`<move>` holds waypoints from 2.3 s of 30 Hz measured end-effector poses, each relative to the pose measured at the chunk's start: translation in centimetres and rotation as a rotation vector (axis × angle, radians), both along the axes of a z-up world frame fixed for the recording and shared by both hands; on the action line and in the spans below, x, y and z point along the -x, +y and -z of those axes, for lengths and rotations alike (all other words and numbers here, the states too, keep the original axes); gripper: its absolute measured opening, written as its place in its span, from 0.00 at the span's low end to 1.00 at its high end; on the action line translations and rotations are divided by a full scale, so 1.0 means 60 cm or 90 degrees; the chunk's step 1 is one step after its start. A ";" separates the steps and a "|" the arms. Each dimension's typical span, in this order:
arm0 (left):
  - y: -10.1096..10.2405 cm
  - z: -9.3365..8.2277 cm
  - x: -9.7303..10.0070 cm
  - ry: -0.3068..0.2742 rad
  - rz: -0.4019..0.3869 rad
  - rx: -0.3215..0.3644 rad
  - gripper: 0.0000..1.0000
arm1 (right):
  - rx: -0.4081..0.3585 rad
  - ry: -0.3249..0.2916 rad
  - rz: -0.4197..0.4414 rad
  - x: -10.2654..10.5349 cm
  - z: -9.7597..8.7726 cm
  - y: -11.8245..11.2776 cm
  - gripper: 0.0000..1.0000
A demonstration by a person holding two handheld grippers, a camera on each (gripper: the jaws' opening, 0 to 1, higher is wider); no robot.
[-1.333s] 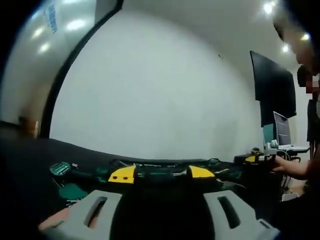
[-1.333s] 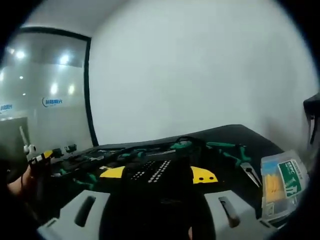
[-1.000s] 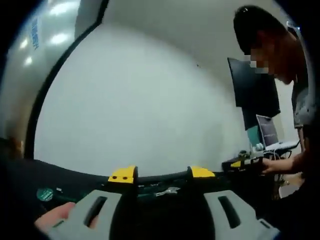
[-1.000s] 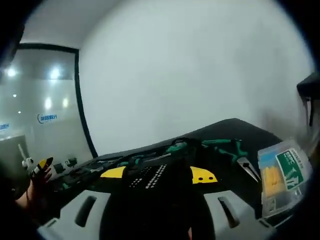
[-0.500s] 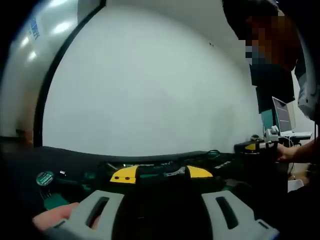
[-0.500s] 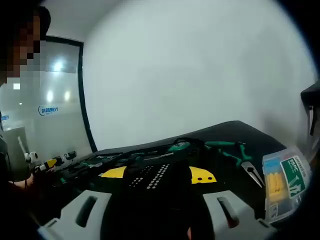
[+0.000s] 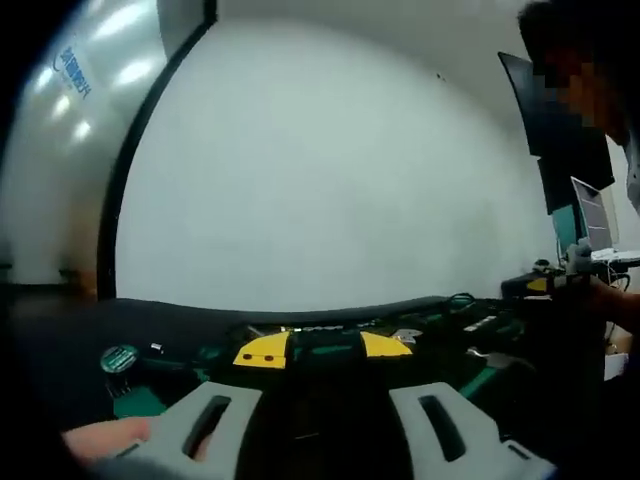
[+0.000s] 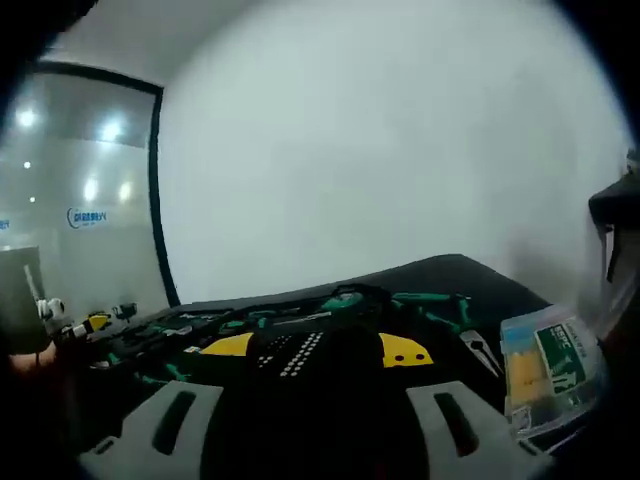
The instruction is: Pick up the tools and put them into their designated positions in the toolbox.
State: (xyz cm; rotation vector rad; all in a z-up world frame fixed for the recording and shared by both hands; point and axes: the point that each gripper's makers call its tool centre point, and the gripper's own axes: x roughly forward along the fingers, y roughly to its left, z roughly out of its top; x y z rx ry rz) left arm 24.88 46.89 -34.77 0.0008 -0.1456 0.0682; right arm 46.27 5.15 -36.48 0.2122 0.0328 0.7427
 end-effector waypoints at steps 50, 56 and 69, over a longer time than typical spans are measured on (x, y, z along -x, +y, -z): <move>0.024 -0.025 0.032 -0.048 0.013 0.049 0.25 | 0.304 -0.055 0.119 -0.038 -0.067 -0.036 0.48; 0.029 -0.049 0.038 -0.088 -0.002 0.021 0.25 | 0.352 0.023 0.187 -0.147 -0.060 -0.089 0.46; 0.054 -0.071 0.060 -0.134 -0.025 0.070 0.25 | 0.317 0.227 0.157 -0.237 0.103 -0.097 0.48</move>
